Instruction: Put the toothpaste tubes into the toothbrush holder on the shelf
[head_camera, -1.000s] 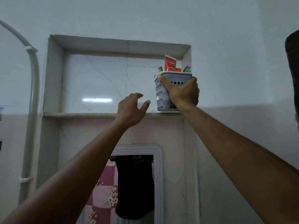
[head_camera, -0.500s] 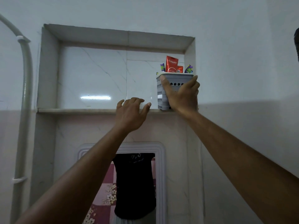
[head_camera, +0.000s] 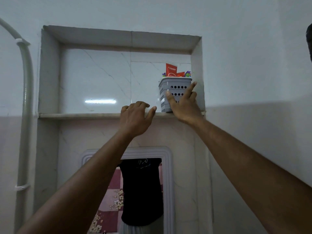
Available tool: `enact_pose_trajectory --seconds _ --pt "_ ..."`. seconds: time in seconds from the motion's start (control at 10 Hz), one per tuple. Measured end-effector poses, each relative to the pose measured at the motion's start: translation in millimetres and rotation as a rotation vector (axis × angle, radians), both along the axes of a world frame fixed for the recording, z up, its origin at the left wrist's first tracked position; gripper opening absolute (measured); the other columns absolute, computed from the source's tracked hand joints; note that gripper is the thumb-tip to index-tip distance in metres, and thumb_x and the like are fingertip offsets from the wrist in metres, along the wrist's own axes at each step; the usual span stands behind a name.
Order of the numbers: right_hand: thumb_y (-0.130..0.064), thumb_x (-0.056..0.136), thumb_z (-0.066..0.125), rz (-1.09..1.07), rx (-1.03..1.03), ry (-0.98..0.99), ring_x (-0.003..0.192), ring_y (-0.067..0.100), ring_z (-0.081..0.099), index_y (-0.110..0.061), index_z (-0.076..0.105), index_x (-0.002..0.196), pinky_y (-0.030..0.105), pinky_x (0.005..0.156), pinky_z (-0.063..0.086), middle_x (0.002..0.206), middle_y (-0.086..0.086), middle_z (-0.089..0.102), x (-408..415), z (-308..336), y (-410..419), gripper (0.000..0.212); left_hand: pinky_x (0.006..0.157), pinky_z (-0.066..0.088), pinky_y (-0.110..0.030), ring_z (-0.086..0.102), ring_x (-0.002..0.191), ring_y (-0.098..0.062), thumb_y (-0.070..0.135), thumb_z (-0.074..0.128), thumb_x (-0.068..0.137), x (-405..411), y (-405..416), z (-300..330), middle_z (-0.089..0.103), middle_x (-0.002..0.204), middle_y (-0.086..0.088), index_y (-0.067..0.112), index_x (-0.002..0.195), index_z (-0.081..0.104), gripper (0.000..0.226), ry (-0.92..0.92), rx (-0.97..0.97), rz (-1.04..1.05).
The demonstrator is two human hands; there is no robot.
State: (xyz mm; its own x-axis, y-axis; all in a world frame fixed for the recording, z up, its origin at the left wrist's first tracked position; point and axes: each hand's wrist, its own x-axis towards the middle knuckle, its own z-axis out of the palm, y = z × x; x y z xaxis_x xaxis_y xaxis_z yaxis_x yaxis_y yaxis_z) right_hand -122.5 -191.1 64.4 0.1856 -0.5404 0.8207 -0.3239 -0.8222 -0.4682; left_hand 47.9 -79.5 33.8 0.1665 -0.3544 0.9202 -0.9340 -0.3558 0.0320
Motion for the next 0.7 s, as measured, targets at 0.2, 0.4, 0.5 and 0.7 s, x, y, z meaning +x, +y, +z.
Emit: enact_pose_trajectory --seconds 0.2,0.4,0.5,0.7 --pt "-0.087 0.102 0.038 -0.017 -0.006 -0.004 0.152 0.045 0.049 -0.013 -0.026 0.174 0.054 0.114 0.049 0.179 0.022 0.022 1 -17 -7 0.122 0.112 0.034 -0.046 0.059 0.134 -0.022 0.069 0.031 0.107 -1 3 -1 0.066 0.144 0.004 0.026 0.138 0.066 0.063 -0.005 0.017 0.004" --pt "-0.086 0.098 0.053 0.009 -0.031 -0.053 0.146 0.04 0.049 -0.008 -0.012 0.177 0.051 0.105 0.054 0.169 0.019 0.029 -1 -21 -13 0.129 0.117 0.031 -0.044 0.062 0.133 -0.022 0.066 0.037 0.108 -8 9 -7 0.065 0.147 0.002 0.024 0.143 0.062 0.06 0.074 0.01 -0.074" --pt "-0.08 0.098 0.063 0.024 -0.065 -0.108 0.149 0.037 0.043 -0.005 0.005 0.177 0.049 0.11 0.051 0.165 0.018 0.03 -8 -27 -7 0.123 0.12 0.032 -0.043 0.06 0.135 -0.023 0.06 0.045 0.108 -13 21 -14 0.063 0.149 0.0 0.022 0.147 0.058 0.056 0.113 -0.018 -0.155" --pt "-0.061 0.106 0.066 0.057 -0.33 -0.392 0.127 0.03 0.062 -0.012 0.059 0.152 0.049 0.101 0.057 0.138 0.011 0.062 -24 -48 11 0.067 0.118 0.042 -0.051 0.057 0.139 -0.024 0.053 0.05 0.109 -39 50 -23 0.061 0.152 -0.003 0.018 0.149 0.056 0.054 0.126 -0.123 -0.272"
